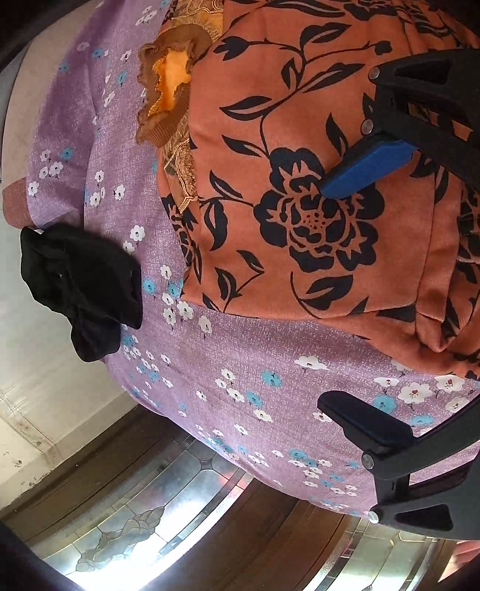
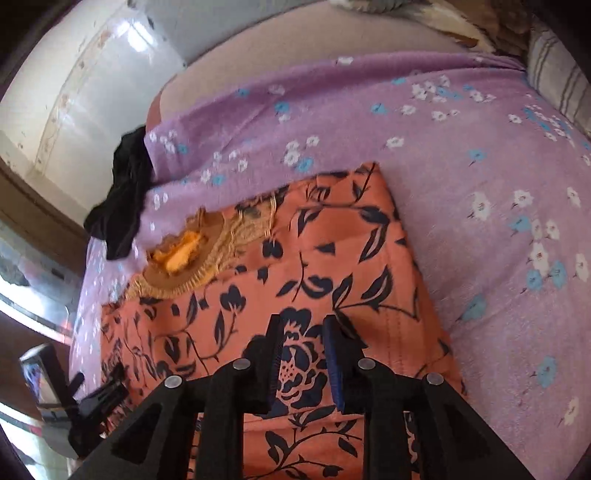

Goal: Fold small clothes

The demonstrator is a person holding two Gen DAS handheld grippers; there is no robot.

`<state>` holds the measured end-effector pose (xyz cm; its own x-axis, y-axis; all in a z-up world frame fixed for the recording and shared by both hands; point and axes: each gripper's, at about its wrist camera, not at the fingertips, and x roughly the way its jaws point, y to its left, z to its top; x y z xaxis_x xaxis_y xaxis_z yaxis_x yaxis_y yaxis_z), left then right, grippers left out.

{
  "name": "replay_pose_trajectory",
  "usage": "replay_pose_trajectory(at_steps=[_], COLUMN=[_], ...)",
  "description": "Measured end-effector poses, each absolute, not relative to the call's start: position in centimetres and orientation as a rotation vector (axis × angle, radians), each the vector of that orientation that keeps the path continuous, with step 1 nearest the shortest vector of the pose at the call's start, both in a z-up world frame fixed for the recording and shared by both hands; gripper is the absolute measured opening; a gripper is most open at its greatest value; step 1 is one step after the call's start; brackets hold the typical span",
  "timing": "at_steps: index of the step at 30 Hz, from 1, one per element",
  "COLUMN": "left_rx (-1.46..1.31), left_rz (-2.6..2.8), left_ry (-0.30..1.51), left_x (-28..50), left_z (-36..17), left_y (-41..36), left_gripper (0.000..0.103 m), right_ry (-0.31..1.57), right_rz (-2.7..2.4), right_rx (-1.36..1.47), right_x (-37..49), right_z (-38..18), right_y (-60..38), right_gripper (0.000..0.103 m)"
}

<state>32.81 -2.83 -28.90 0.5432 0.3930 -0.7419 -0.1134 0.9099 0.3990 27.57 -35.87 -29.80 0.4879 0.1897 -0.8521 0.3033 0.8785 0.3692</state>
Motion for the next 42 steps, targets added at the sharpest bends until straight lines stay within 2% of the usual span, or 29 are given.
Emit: replay_pose_trajectory(at_steps=[5,12,19,25,30,36,42], left_rx=[0.312,0.329,0.370,0.327,0.170,0.190,0.204], left_rz=[0.331,0.175,0.006,0.013,0.010,0.016,0.007], left_ry=[0.958,0.790,1.000,0.988,1.053,1.051,1.045], left_x=[32.9,29.5,29.3,29.0,29.9,29.9,29.8], left_z=[-28.8,-25.5,-29.9,-30.1,-30.5,-30.5,-30.5], left_y=[-2.7,-6.1,-10.0,-9.7,-8.0,-8.4,-8.4], left_gripper=[0.103,0.103,0.103,0.103,0.103,0.103,0.103], right_ry=[1.023,0.942,1.029,1.150,1.132,1.070,1.159], right_rz=[-0.070,-0.053,-0.070,-0.096,-0.083,-0.042,-0.043], right_rx=[0.496,0.491,0.495,0.528,0.525,0.464,0.505], right_x=[27.7,24.1,22.0,22.4,22.8,23.5,25.3], right_z=[-30.1,-26.3,-26.9,-30.5,-29.2,-26.9,-29.9], right_y=[-36.3,-35.5,-34.0,-34.7,-34.5,-32.9,-33.3], right_gripper=[0.023,0.023,0.023,0.024,0.025,0.026,0.029])
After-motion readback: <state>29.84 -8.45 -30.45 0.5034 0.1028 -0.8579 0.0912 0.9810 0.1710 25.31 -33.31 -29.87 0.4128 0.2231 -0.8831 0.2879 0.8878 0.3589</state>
